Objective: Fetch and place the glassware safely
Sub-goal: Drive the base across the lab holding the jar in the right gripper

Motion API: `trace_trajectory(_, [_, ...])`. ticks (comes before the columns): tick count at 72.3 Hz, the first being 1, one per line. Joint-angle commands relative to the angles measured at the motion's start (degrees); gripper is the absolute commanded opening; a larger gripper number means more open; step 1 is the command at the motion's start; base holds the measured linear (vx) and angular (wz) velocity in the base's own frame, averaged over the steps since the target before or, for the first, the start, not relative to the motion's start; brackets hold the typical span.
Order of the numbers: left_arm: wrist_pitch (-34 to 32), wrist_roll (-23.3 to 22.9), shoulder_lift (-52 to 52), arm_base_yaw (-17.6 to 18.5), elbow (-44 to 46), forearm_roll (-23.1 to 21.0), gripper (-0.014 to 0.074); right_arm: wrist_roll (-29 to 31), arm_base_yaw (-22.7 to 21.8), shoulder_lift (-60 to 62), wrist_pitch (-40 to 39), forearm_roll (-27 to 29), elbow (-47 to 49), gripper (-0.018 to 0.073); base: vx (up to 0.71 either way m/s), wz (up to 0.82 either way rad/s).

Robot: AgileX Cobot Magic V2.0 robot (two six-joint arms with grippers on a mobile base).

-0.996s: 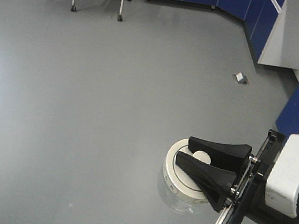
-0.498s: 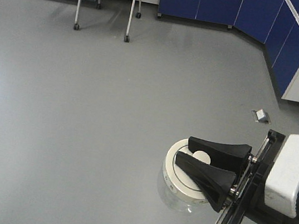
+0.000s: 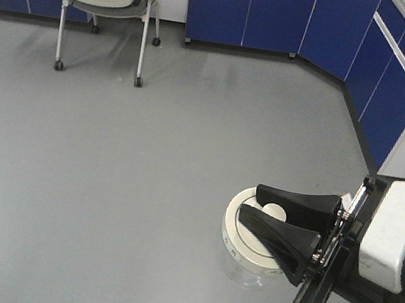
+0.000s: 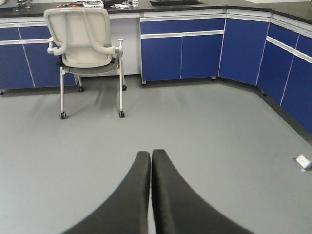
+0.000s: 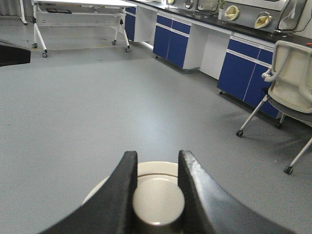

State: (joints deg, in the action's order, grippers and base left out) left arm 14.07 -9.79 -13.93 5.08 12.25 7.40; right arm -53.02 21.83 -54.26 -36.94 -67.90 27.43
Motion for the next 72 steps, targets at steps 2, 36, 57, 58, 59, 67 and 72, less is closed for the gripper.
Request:
trace_trajectory(2, [-3.94, -0.38, -0.67, 0.45, 1.44, -0.37, -0.0007, -0.01, -0.33, 0.69, -2.76, 2.94, 1.84, -0.0004, 0.68, -0.07])
trace_trajectory(36, [-3.94, -0.38, -0.67, 0.45, 1.44, -0.37, -0.0007, -0.01, -0.33, 0.69, -2.76, 2.94, 1.84, -0.0004, 0.67, 0.08])
trace_trajectory(57, [-3.94, -0.38, -0.67, 0.45, 1.44, -0.37, -0.0007, -0.01, -0.33, 0.69, -2.76, 2.94, 1.84, -0.0004, 0.61, 0.0])
trace_trajectory(58, [-3.94, -0.38, -0.67, 0.45, 1.44, -0.37, -0.0007, -0.01, -0.33, 0.69, -2.76, 2.94, 1.84, -0.0004, 0.58, -0.08])
trace_trajectory(59, [-3.94, -0.38, -0.67, 0.45, 1.44, -0.37, -0.0007, -0.01, -0.33, 0.69, -2.76, 2.94, 1.84, -0.0004, 0.58, -0.08])
trace_trajectory(67, [-3.94, -0.38, -0.67, 0.45, 1.44, -0.37, -0.0007, -0.01, -0.33, 0.69, -2.69, 2.94, 1.84, -0.0004, 0.56, -0.08])
trace_trajectory(72, [-3.94, -0.38, -0.67, 0.45, 1.44, -0.37, -0.0007, -0.01, -0.33, 0.69, -2.57, 2.94, 1.84, -0.0004, 0.55, -0.05])
